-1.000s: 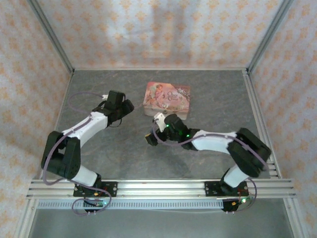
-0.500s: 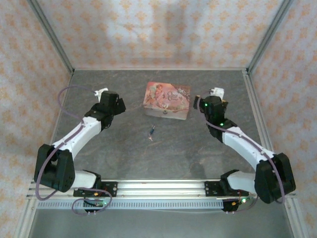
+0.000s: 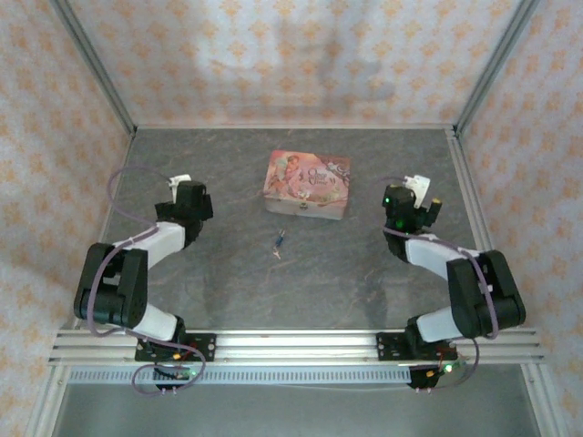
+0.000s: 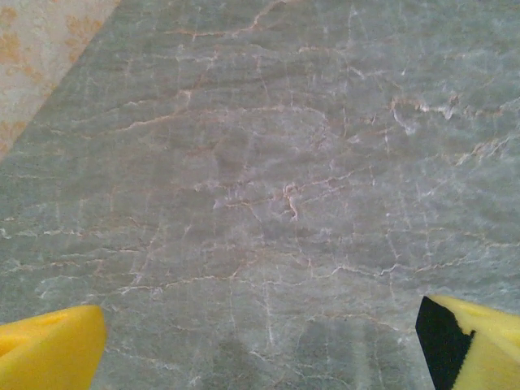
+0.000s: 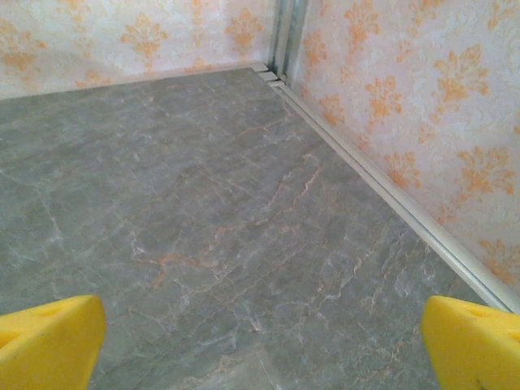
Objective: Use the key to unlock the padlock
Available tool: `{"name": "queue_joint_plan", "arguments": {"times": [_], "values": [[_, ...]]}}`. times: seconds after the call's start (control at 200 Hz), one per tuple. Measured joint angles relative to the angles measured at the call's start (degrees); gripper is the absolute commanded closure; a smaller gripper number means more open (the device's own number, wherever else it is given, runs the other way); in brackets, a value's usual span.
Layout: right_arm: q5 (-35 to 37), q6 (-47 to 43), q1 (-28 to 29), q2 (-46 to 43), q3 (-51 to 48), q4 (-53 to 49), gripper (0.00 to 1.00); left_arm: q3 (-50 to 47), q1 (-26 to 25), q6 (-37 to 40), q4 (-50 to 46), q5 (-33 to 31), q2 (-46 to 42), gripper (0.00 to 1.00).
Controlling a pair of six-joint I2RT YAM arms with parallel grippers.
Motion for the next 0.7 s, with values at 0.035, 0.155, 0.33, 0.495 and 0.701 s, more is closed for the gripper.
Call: {"name": "queue_joint_plan", "arguments": {"times": [0.035, 0.155, 0.33, 0.495, 0.701], "values": [[-0.4, -1.0, -0.2, 0.9, -2.3, 3.6, 0.0, -1.2, 0.2, 0.8, 2.3, 0.0, 0.2, 0.0], [-3.5, -3.8, -0.9, 4.4, -9.7, 14.4, 0.0, -4.6, 0.7, 3.0, 10.5, 1.3, 0.2, 0.0], [-16.3, -3.2, -8.7, 7.2, -13.4, 24.5, 0.01, -14.6, 0.8, 5.6, 26.1, 4.7, 0.4, 0.0], [-19.1, -2.5, -9.0, 7.0, -9.9, 22.9, 0.01, -15.3, 0.6, 6.4, 31.1, 4.7, 1.0, 0.0], [-24.7, -2.4, -9.9, 6.8, -8.1, 20.4, 0.01, -15.2, 0.0, 6.7, 33.3, 4.5, 1.0, 0.0]]}}
